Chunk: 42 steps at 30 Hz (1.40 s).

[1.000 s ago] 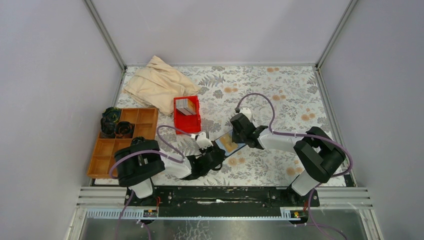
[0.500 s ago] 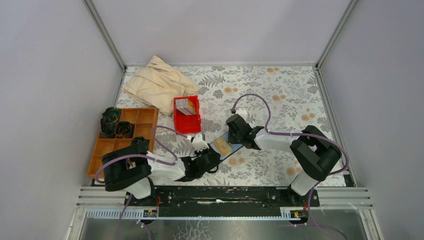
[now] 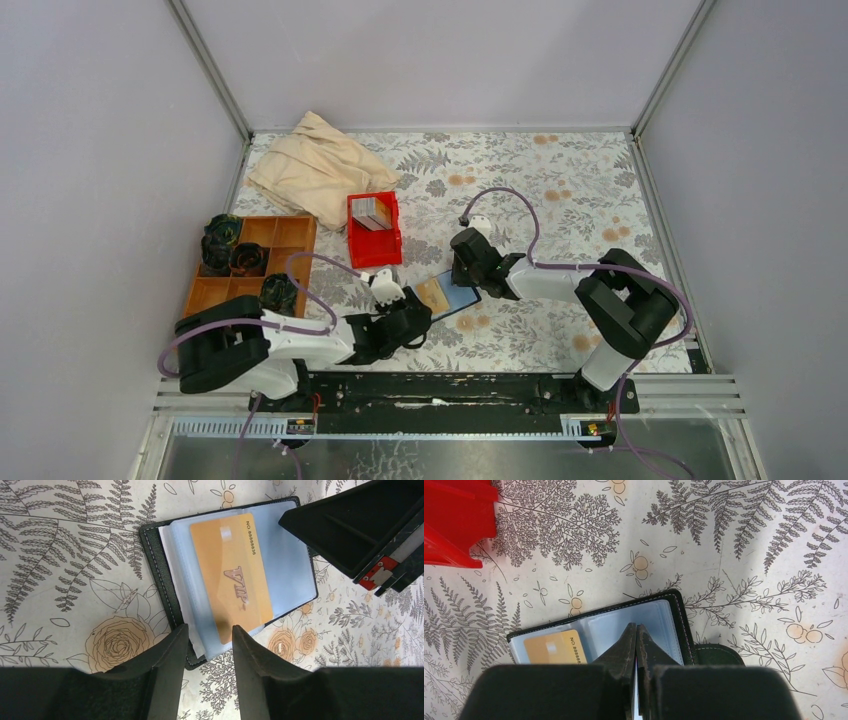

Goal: Put the credit cards into the card holder
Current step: Insert the credit card into the card holder.

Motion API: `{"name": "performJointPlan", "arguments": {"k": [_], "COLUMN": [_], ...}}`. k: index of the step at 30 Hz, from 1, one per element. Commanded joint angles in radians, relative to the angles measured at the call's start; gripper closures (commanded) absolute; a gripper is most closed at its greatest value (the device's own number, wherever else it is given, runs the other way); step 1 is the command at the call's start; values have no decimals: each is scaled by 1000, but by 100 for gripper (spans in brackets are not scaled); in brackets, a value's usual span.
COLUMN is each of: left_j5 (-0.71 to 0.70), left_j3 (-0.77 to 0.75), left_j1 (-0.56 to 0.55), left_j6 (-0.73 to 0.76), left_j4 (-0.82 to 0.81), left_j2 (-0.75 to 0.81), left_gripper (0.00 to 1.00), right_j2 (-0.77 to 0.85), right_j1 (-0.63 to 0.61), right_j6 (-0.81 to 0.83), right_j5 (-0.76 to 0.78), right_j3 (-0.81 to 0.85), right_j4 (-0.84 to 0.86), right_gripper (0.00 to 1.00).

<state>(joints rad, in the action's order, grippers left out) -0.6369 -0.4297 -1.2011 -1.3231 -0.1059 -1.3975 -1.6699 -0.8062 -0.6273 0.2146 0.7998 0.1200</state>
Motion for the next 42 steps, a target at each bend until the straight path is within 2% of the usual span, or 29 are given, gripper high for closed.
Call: {"name": "performJointPlan", "arguments": {"k": [1,7,16,28,32,37,42], "left_j5": [-20,-56,-85,-38,-8,14,15], "left_j3": [26,6,101,61,48,35,47], "left_j1": [-7,-7,-8,-6,-8,-6,-7], "left_j6": [31,18,-63,-2,25,42,42], "left_j4": [206,271,292,224,170,131,123], "left_j2": [5,76,163,-12,-86,-145,-137], "left_gripper": [53,53,58,78,90,92,92], "right_j2": [-38,-45,-30,-13,-21,-47,-71], "right_j1": [-11,-14,-49,-124,-156,-213,-252], "right_j6": [0,-2,5,6,-4,-23,-45], "right_j5": [3,2,39,122,139,164,178], "right_j3": [-17,-26,-11,34,40,73,104], "right_j4": [-34,-25,-48,-120,-131,-150,-160], "right_gripper": [100,100,100,100,100,100,100]}}
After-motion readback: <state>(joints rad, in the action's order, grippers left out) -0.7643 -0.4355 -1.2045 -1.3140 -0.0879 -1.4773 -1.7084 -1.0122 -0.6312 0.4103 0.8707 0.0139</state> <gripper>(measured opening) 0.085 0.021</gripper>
